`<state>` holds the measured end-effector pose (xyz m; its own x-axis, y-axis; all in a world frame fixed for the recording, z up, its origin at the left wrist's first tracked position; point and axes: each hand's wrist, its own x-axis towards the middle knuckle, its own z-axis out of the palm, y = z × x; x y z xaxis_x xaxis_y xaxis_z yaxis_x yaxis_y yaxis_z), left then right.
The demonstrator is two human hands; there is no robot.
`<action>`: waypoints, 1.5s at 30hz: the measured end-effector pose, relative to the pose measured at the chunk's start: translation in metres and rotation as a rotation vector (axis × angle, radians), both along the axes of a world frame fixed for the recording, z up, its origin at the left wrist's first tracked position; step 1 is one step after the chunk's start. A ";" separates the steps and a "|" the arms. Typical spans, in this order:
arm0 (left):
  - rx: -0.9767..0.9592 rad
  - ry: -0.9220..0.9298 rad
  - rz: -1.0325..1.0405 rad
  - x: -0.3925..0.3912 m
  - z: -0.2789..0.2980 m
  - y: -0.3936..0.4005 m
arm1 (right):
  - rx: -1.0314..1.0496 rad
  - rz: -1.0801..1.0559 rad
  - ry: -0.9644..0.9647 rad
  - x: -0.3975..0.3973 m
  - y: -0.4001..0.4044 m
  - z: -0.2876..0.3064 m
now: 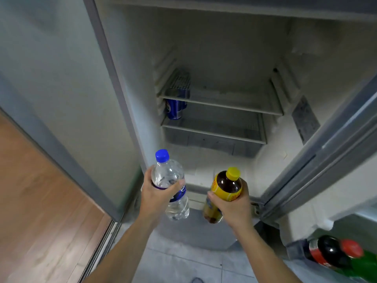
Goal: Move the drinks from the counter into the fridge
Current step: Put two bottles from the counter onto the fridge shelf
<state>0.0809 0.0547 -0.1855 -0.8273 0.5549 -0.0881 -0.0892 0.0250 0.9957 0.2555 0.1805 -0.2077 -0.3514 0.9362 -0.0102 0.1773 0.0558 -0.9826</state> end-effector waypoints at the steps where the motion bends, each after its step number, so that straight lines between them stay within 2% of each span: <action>1: -0.005 0.009 0.000 -0.006 0.001 0.007 | 0.000 -0.004 0.003 -0.007 0.007 0.002; 6: -0.026 0.031 -0.021 -0.034 0.005 0.044 | 0.013 -0.050 0.012 -0.044 0.037 0.009; 15: -0.119 0.125 -0.151 -0.081 0.019 0.115 | 0.006 -0.097 -0.084 -0.099 0.090 0.015; 23: -0.256 0.109 -0.214 -0.104 0.007 0.121 | -0.001 -0.146 -0.199 -0.124 0.097 0.008; 27: -0.465 0.239 -0.319 -0.117 0.020 0.121 | 0.058 -0.128 -0.240 -0.120 0.094 0.019; 31: -0.358 0.443 -0.373 -0.131 0.056 0.144 | 0.131 -0.139 -0.442 -0.128 0.105 0.051; 34: -0.422 0.631 -0.448 -0.131 0.074 0.153 | 0.133 -0.104 -0.620 -0.134 0.109 0.073; 36: -0.451 0.657 -0.434 -0.129 0.077 0.145 | 0.105 -0.091 -0.684 -0.133 0.105 0.080; 41: -0.490 0.695 -0.279 -0.131 0.071 0.097 | -0.044 -0.218 -0.666 -0.109 0.078 0.084; 43: -0.424 0.539 -0.261 -0.124 0.064 0.076 | -0.148 -0.252 -0.513 -0.096 0.062 0.080; 45: -0.329 0.389 -0.263 -0.111 0.055 0.058 | -0.249 -0.352 -0.237 -0.084 0.044 0.070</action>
